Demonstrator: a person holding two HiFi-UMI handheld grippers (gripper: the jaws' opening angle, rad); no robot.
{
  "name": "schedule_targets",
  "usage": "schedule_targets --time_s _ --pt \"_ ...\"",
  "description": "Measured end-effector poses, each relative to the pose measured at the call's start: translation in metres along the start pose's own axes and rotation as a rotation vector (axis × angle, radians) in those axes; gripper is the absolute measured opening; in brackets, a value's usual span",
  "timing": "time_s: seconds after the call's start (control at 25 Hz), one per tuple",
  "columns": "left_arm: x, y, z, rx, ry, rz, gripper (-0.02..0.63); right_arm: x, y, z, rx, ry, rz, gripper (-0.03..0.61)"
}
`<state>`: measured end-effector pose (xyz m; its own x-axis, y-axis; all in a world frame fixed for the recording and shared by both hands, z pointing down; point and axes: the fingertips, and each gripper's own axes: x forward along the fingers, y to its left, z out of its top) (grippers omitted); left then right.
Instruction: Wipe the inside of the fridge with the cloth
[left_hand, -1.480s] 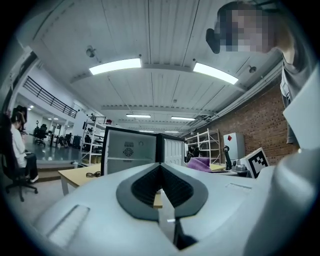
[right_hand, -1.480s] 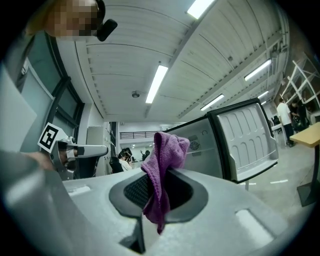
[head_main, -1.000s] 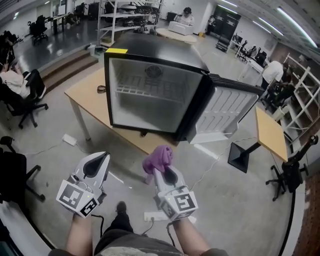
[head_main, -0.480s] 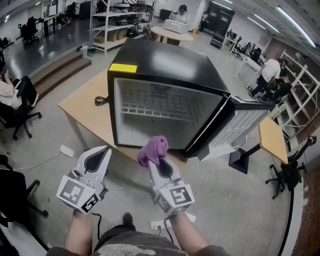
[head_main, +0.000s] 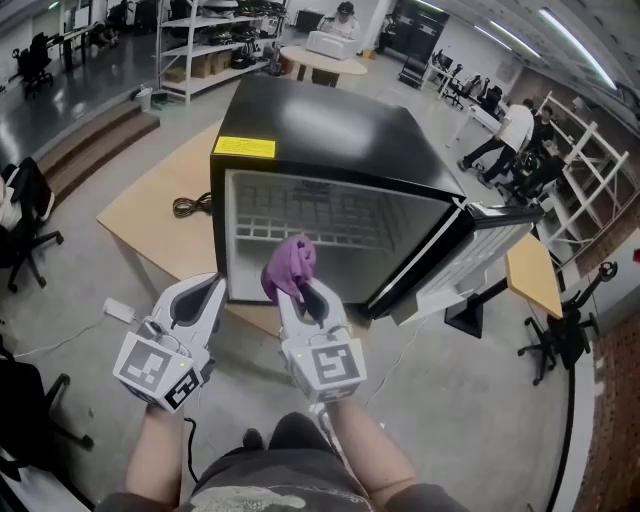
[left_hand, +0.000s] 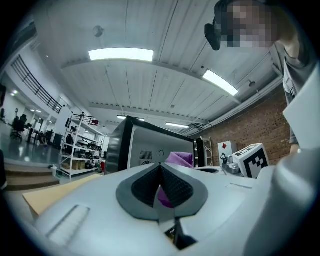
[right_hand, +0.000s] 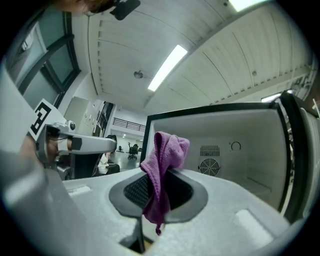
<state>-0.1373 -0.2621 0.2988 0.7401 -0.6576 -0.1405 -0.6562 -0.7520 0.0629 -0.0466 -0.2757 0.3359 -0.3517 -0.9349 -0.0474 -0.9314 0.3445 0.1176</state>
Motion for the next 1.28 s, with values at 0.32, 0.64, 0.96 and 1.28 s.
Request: schedule_targets --time_s 0.32,0.64,0.96,1.28 --pt "0.029 0.026 0.010 0.062 -0.019 0.048 0.018 0.071 -0.015 0.016 -0.084 -0.050 0.006 0.041" --pt "0.049 0.063 0.010 0.087 0.005 0.183 0.018 0.141 -0.020 0.018 -0.149 0.012 0.068 0.041" --pt "0.059 0.073 0.012 0.098 0.001 0.234 0.018 0.160 -0.005 0.021 -0.165 -0.011 0.210 0.041" --pt "0.055 0.065 0.001 0.082 0.021 0.255 0.018 0.123 0.018 0.018 -0.114 -0.027 0.323 0.040"
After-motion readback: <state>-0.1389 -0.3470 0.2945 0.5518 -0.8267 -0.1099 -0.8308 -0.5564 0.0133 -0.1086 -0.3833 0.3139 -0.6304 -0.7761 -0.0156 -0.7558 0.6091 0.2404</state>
